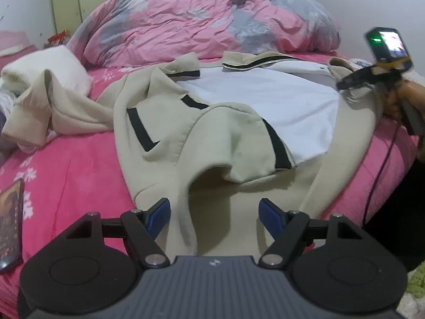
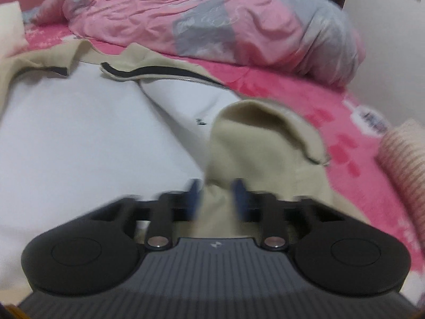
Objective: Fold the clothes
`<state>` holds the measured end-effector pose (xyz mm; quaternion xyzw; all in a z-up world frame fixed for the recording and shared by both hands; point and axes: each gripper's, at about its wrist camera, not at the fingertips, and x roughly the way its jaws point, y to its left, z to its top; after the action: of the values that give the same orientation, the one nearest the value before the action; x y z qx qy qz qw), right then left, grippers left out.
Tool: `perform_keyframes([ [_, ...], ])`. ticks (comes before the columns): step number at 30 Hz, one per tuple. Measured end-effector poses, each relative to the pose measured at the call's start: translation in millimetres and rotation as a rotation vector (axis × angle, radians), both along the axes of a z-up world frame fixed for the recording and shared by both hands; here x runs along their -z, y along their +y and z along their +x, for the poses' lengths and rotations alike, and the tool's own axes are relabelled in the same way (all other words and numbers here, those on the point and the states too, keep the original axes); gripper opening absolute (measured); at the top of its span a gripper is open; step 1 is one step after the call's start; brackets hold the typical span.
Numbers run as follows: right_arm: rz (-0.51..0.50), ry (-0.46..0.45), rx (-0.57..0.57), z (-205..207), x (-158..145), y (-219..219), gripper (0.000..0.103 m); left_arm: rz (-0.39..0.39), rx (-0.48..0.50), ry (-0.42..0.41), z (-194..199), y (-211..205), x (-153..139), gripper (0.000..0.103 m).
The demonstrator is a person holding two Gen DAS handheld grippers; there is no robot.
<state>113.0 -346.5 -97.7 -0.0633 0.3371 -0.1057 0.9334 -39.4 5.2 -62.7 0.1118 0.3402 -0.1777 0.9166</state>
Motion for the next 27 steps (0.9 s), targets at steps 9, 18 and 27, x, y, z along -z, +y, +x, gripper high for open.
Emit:
perform_keyframes([
  [9, 0.265, -0.216, 0.075, -118.9, -64.3, -43.2, 0.003, -0.047, -0.024, 0.022, 5.8, 11.3, -3.0, 0.075],
  [18, 0.293, -0.074, 0.201, -182.6, -28.1, -65.3, 0.003, -0.057, -0.036, 0.036, 6.7, 14.5, -0.1, 0.075],
  [27, 0.306, -0.37, 0.259, -214.7, -75.3, -55.3, 0.025, -0.04, -0.037, 0.017, -0.6, 13.5, -1.4, 0.075],
])
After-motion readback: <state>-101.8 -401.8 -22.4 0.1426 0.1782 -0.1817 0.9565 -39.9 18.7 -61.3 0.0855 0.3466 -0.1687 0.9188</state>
